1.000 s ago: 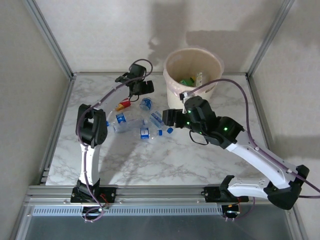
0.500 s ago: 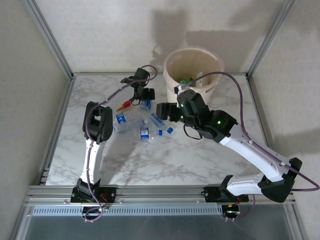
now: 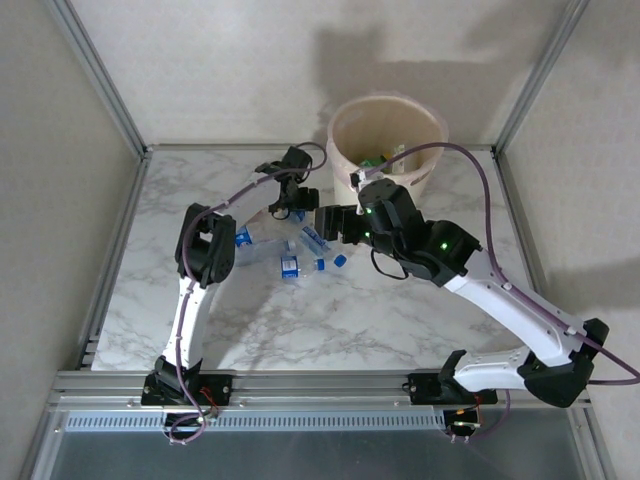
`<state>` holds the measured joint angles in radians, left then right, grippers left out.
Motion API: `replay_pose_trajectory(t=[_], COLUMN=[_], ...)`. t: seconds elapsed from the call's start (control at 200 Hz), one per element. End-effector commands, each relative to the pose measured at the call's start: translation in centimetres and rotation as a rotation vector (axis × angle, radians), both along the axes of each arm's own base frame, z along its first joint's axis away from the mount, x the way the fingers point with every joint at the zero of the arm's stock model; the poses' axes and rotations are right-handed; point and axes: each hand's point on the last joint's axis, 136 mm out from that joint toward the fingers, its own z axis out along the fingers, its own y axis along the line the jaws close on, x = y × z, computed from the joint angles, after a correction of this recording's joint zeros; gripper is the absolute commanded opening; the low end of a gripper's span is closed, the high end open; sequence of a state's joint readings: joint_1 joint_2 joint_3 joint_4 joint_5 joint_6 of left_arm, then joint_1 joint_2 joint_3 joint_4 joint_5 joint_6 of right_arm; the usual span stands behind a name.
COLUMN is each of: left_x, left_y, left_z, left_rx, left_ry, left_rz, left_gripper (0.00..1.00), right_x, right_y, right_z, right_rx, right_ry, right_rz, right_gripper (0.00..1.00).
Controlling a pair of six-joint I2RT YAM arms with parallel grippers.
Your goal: Put the plastic bottles in the bin
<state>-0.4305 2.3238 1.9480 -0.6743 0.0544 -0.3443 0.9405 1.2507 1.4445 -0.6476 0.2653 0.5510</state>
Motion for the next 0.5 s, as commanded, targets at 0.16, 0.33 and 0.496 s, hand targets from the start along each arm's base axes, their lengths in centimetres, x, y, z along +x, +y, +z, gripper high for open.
replay_pose_trajectory(t=[0.16, 0.33, 0.496], left_x=[-0.4, -0.7, -0.9], left_y=[0.8, 0.6, 0.7], left_z=[-1.5, -1.5, -0.7], left_rx=[0.021, 0.006, 0.011], left_ry=[0.025, 0.024, 0.014], left_rz=[0.041, 0.045, 0.038], left_gripper=[0.82, 0.75, 0.68], right_x=[-0.6, -0.7, -0.8], right_y=[-0.9, -1.1, -1.5], right_z=[0.3, 0.6, 0.9], right_rx=[0.047, 0.051, 0.072], right_ry=[0.001, 0.006, 0.002], right_rz=[-0.026, -0.037, -0.052], right_gripper=[0.81, 0.78, 0.77])
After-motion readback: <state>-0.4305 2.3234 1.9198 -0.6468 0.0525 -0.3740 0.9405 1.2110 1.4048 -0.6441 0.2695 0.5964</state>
